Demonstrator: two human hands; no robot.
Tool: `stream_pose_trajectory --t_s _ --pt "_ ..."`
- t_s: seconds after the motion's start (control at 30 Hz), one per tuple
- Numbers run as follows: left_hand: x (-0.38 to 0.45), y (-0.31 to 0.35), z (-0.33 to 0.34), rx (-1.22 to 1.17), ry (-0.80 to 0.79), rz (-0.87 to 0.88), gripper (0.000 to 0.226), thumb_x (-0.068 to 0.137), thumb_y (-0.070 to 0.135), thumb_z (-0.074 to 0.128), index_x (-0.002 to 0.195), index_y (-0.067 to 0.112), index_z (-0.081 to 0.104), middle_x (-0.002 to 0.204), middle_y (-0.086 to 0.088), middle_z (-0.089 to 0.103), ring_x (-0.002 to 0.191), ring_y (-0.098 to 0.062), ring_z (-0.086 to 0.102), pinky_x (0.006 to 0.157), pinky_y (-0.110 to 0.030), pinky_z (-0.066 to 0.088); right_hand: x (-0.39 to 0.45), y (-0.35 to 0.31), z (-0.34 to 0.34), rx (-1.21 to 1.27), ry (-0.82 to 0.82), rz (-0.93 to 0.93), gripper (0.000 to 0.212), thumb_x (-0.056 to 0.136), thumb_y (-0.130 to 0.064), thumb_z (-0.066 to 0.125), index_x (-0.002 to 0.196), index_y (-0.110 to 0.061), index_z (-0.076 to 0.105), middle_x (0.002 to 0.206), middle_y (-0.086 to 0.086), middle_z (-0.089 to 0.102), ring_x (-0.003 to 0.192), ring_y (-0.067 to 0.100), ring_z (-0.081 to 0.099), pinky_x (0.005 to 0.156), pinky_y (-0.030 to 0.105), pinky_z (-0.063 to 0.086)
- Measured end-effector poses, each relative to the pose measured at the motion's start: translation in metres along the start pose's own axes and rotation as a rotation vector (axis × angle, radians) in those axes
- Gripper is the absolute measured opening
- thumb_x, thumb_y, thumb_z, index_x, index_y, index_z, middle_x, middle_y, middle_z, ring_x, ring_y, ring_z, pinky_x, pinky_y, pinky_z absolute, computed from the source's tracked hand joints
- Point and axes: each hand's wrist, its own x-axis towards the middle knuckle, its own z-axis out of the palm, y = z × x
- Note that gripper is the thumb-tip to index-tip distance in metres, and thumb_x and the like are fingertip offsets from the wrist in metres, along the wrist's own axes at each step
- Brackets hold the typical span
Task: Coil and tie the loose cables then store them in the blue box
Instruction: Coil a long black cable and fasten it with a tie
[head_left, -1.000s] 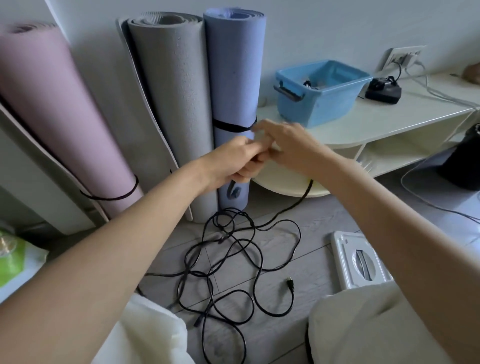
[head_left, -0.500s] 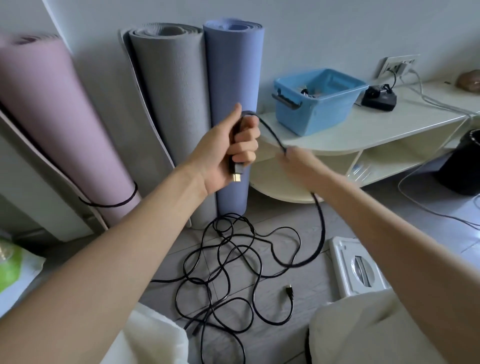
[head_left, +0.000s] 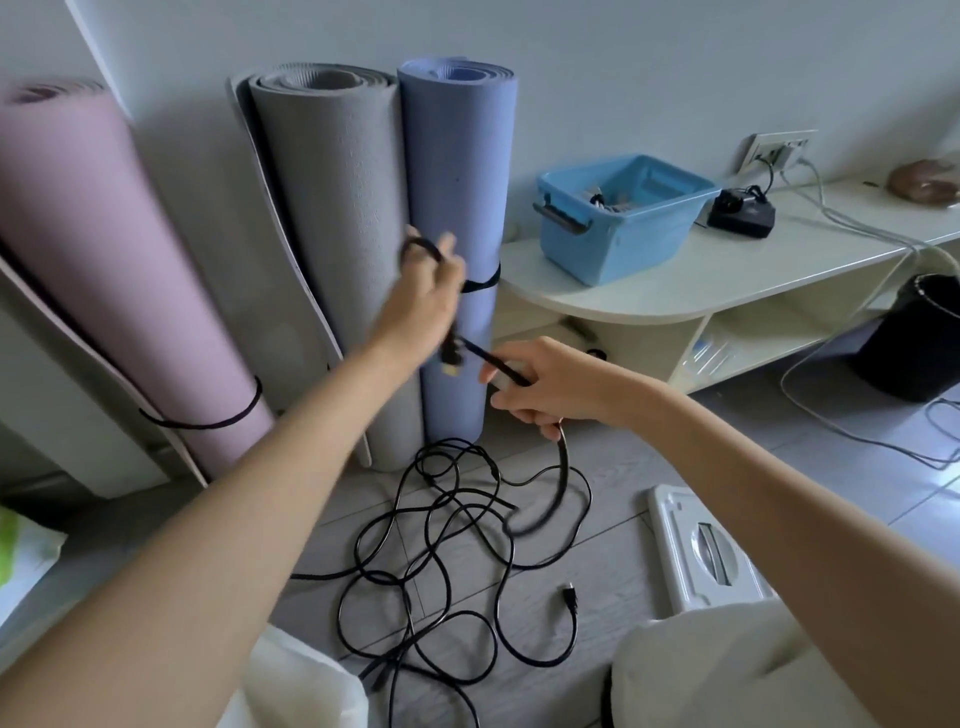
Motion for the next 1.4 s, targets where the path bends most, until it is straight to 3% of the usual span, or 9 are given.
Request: stream_pose_trajectory --t_s 0.1,0.27,0.4,0.5,0.8,1.0,1.13,1.3,1.4 --pt "0.022 -0.018 -0.032 0.119 0.209 0.018 0.039 0.100 0.017 0.033 0.121 -0.012 0.047 0.144 -0.029 0.035 0.135 -0.025 0.034 0.096 -0.007 0.023 -0.004 0.003 -0.015 -0.032 0.183 -0.025 0.011 0.092 -0.014 0.052 0.089 -0.013 0.063 0.050 -0.002 0.047 0.040 0.014 0.039 0.042 0.020 0.037" --pt "0.011 -0.026 -0.011 0.266 -0.123 0.040 0.045 0.102 0.015 0.031 0.144 0.001 0.029 0.155 -0.017 0.016 0.145 -0.021 0.013 0.110 -0.016 0.008 -0.007 -0.004 -0.031 -0.520 0.334 -0.222 0.015 0.091 -0.016 0.055 0.090 -0.012 0.069 0.064 0.000 0.055 0.064 0.020 0.045 0.064 0.030 0.039" --pt "-0.012 -0.012 0.009 -0.113 -0.568 -0.193 0.031 0.103 0.022 0.027 0.128 0.018 0.044 0.117 -0.009 0.061 0.095 -0.029 0.066 0.092 -0.040 0.048 -0.008 -0.013 -0.023 -0.637 0.088 -0.207 0.016 0.092 -0.031 0.055 0.093 -0.027 0.070 0.063 -0.018 0.048 0.070 0.015 0.047 0.070 0.032 0.044" --pt "-0.026 -0.005 0.015 -0.104 -0.711 -0.209 0.026 0.102 0.026 0.030 0.103 0.011 0.051 0.091 -0.008 0.068 0.055 -0.017 0.064 0.058 -0.026 0.053 -0.008 -0.011 -0.026 -0.657 0.089 -0.221 0.016 0.088 -0.032 0.059 0.089 -0.025 0.072 0.073 -0.005 0.063 0.069 0.014 0.051 0.072 0.036 0.047" --pt "-0.020 -0.016 -0.005 -0.327 -0.761 -0.391 0.031 0.101 0.025 0.028 0.089 0.007 0.050 0.044 0.005 0.035 0.037 -0.005 0.020 0.036 -0.015 0.022 -0.022 0.001 -0.078 -0.223 0.577 -0.162 0.042 0.062 -0.042 0.079 0.048 -0.014 0.051 0.047 -0.001 0.039 0.040 0.005 0.030 0.047 0.017 0.023" --pt "-0.030 0.019 0.003 -0.788 -1.188 -0.479 0.059 0.090 0.052 0.025 0.084 0.006 0.061 0.039 0.007 0.027 0.029 0.000 0.020 0.029 -0.010 0.018 -0.015 -0.011 -0.078 0.162 0.742 -0.240 0.034 0.071 -0.032 0.079 0.058 -0.016 0.052 0.050 -0.006 0.037 0.041 0.000 0.029 0.045 0.015 0.022" --pt "-0.032 0.048 -0.004 -1.233 -1.563 -0.427 0.052 0.095 0.040 0.033 0.100 -0.008 0.053 0.049 -0.005 0.034 0.033 -0.007 0.025 0.032 -0.018 0.026 0.001 -0.007 -0.056 0.459 0.705 -0.148 0.041 0.088 -0.039 0.058 0.062 -0.013 0.043 0.053 -0.002 0.035 0.047 0.009 0.030 0.046 0.022 0.026" --pt "-0.015 0.062 -0.017 -1.536 -1.359 -0.488 0.056 0.095 0.039 0.028 0.100 -0.012 0.049 0.052 -0.009 0.036 0.034 -0.008 0.017 0.034 -0.018 0.018 0.019 -0.005 0.000 0.545 0.322 0.046 0.047 0.102 -0.030 0.032 0.059 -0.016 0.042 0.046 -0.002 0.042 0.036 0.009 0.024 0.043 0.019 0.017" --pt "-0.005 0.050 -0.023 -1.556 -1.247 -0.544 0.053 0.099 0.043 0.032 0.092 -0.006 0.050 0.052 -0.010 0.036 0.040 -0.016 0.028 0.035 -0.024 0.026 0.014 -0.002 -0.004 0.410 0.360 0.097 0.046 0.100 -0.043 0.029 0.067 -0.015 0.047 0.055 0.002 0.047 0.037 0.011 0.026 0.036 0.015 0.018"
